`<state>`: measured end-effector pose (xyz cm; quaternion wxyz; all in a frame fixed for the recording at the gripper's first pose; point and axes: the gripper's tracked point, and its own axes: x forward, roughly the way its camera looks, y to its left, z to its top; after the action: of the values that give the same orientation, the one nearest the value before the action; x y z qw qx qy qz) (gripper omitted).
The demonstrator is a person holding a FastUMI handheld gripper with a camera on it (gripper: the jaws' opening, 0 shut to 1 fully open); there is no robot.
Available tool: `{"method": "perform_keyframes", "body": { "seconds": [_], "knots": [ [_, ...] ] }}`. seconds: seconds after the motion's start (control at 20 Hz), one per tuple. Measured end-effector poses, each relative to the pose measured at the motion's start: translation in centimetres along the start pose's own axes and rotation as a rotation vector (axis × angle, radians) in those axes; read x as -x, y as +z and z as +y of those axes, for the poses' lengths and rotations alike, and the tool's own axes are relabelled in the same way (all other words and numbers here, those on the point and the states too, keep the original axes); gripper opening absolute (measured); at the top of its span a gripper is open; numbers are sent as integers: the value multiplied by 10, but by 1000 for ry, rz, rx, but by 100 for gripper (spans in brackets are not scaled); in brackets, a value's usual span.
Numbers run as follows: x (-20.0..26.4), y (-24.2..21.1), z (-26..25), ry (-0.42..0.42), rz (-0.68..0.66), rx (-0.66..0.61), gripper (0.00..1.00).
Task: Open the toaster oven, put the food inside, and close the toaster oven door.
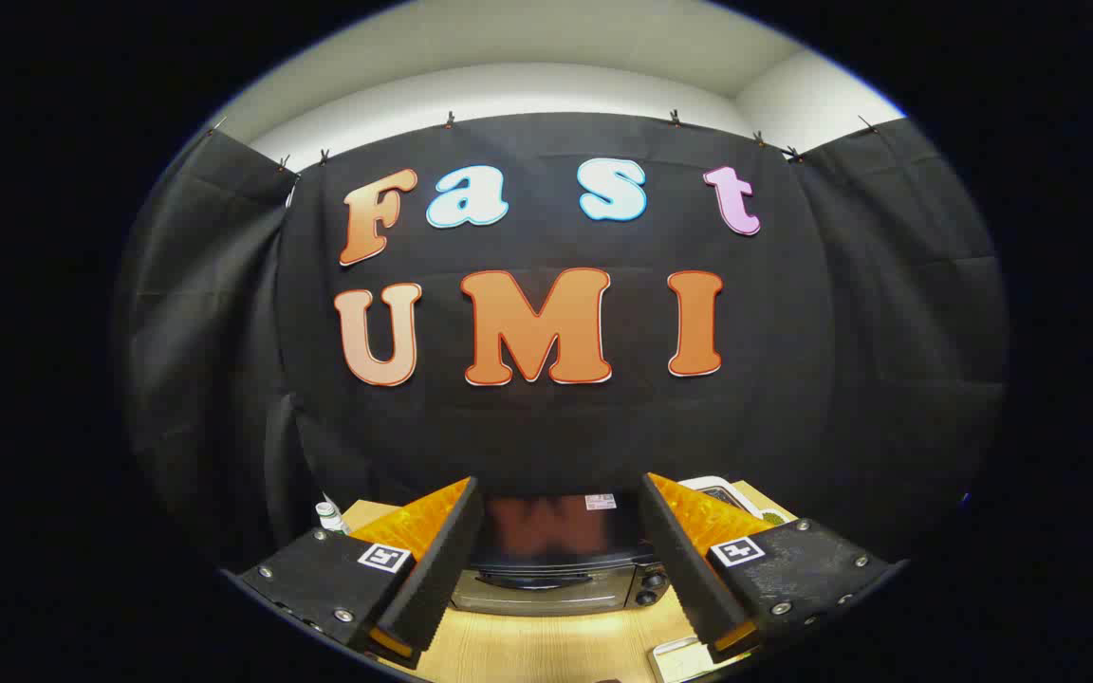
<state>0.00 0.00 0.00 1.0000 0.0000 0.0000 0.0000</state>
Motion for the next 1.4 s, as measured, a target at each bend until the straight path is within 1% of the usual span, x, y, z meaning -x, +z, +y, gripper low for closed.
{"method": "perform_keyframes", "body": {
  "seconds": [0.25, 0.4, 0.55, 0.75, 0.9, 1.15, 1.4],
  "knots": [
    [1, -12, 31, 63, 13, 37, 99],
    [2, -15, 42, 79, -1, 52, 99],
    [4, -25, 52, 95, 11, 31, 99],
    [8, -40, 56, 82, 42, 9, 99],
    [10, -39, 60, 82, 43, -6, 99],
    [8, -36, 58, 69, 30, 21, 99],
    [1, -51, 48, 60, 48, 19, 99]
  ]
}}
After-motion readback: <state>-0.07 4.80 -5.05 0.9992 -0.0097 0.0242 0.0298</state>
